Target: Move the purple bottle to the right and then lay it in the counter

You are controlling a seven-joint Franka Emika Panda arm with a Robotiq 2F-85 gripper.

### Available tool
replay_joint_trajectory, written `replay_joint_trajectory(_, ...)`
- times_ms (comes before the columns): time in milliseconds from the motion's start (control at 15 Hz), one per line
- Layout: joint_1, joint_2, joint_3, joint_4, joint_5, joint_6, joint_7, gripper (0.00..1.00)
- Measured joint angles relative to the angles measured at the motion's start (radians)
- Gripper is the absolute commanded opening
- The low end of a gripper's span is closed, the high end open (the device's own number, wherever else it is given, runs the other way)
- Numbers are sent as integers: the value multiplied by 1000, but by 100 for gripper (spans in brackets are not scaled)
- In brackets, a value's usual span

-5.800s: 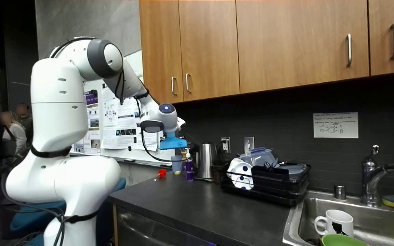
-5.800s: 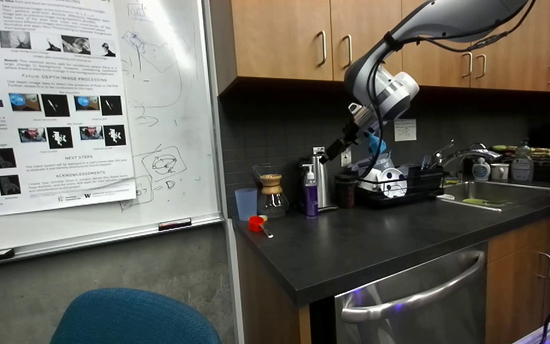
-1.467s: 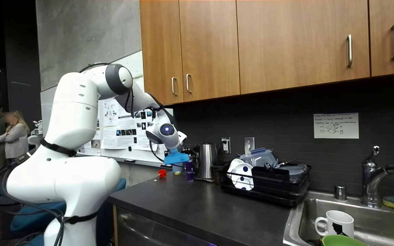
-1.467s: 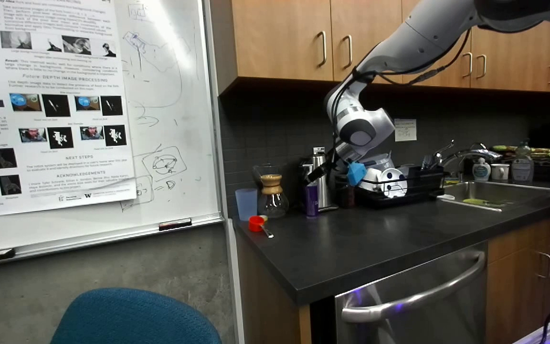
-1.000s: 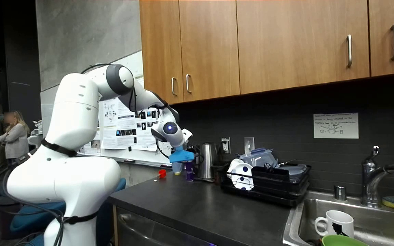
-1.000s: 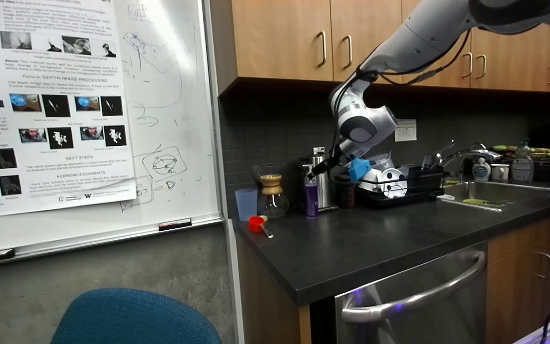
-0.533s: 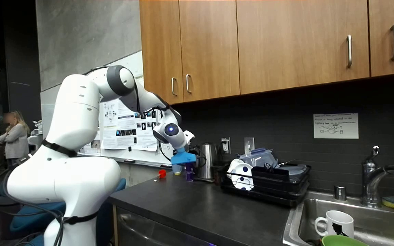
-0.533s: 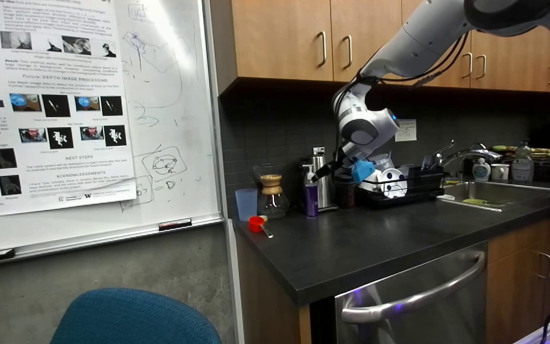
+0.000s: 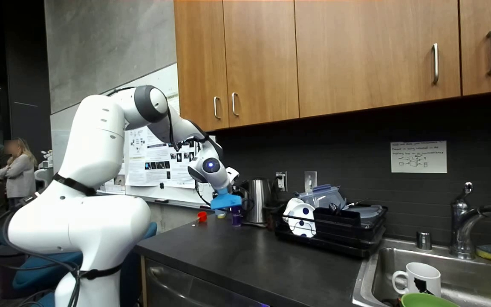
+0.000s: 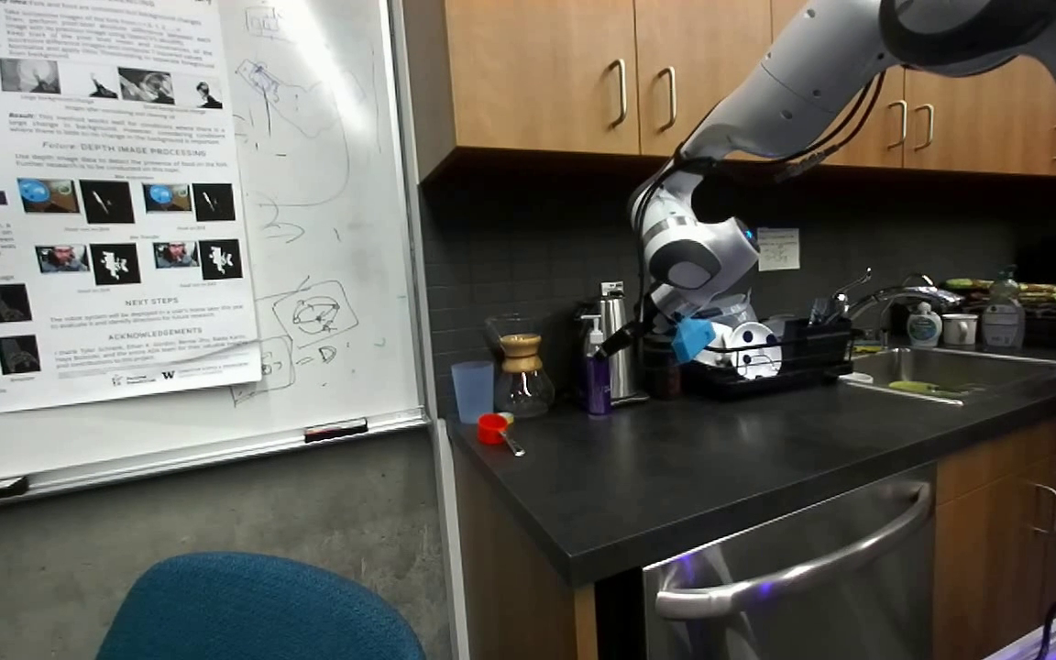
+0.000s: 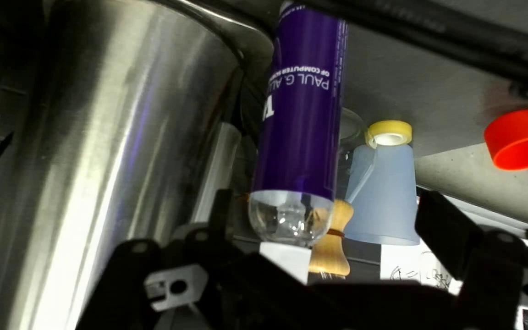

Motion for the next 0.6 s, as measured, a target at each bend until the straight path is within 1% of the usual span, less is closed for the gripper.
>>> replay_joint_trajectory(333, 25, 4, 3, 9, 0, 2, -8, 100)
replay_joint_trajectory(600, 25, 18, 1, 22, 0, 6, -8, 100)
